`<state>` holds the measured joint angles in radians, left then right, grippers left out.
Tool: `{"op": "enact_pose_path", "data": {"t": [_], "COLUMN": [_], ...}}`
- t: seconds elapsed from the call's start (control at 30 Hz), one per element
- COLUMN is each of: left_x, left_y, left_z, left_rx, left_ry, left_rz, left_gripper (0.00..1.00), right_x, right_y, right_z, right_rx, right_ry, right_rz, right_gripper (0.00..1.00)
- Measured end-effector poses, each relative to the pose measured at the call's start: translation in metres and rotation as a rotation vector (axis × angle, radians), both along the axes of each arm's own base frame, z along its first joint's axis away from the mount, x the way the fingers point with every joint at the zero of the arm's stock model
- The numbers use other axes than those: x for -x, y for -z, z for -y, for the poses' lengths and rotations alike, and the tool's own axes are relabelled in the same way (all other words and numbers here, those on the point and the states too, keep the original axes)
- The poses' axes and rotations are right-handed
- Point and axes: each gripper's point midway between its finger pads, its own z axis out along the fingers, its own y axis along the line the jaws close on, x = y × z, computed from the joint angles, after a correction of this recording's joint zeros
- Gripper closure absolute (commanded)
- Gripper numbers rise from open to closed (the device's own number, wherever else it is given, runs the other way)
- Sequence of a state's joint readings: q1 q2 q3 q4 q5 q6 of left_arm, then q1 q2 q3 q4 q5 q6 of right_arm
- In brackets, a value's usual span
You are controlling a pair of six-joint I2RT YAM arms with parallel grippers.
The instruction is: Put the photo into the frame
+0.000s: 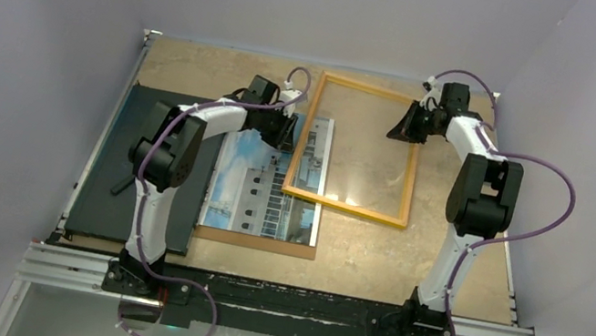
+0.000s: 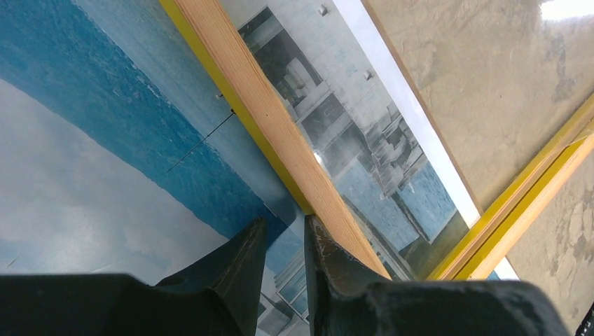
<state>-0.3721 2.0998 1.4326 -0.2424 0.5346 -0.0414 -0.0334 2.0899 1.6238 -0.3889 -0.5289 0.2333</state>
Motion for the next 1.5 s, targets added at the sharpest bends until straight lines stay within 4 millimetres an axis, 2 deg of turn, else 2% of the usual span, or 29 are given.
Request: {"op": "enact_pose_path", "data": {"t": [0.33,0.57,0.67,0.87,1.03,1.2,1.3,1.4,1.5], "left_x": [0.002,0.002,0.002,0.003,0.003,0.004,0.004,0.004,0.004], "left_y": [0.0,0.0,0.001,0.001,0.001,0.002,0.002,0.002,0.002], "left_z": [0.002,0.002,0.002,0.002,0.002,0.001,0.001,0.001,0.001], "left_rx": [-0.001,-0.002,-0.003,-0.006,-0.008,-0.011,-0.013,-0.013,-0.014], "left_ry": [0.005,0.007,0.01,0.013,0.016,0.02,0.02,0.02,0.021], "left_rz": [-0.002,-0.001,0.001,-0.001,-0.001,0.0,0.0,0.001,0.001], "left_gripper": [0.82,0.84,0.85,0.86,0.88,0.89,0.9,0.91,0.92], "right_x": [0.001,0.004,0.003,0.003,0.006,0.007,0.001,-0.001,0.001], "right_y": [0.01,0.019,0.021,0.025,0.012,-0.013,-0.028,-0.031,-0.031], "right_z": [0.002,0.005,0.007,0.009,0.006,0.002,-0.001,-0.002,-0.005], "right_rx": [0.003,-0.004,0.002,0.006,-0.024,-0.063,-0.09,-0.106,-0.125], "right_ry": [0.029,0.056,0.07,0.101,0.122,0.136,0.142,0.149,0.146], "right_rz": [-0.011,-0.027,-0.029,-0.027,0.003,0.074,0.117,0.125,0.116], "right_gripper": [1.0,0.93,0.87,0.86,0.79,0.72,0.64,0.6,0.45]}}
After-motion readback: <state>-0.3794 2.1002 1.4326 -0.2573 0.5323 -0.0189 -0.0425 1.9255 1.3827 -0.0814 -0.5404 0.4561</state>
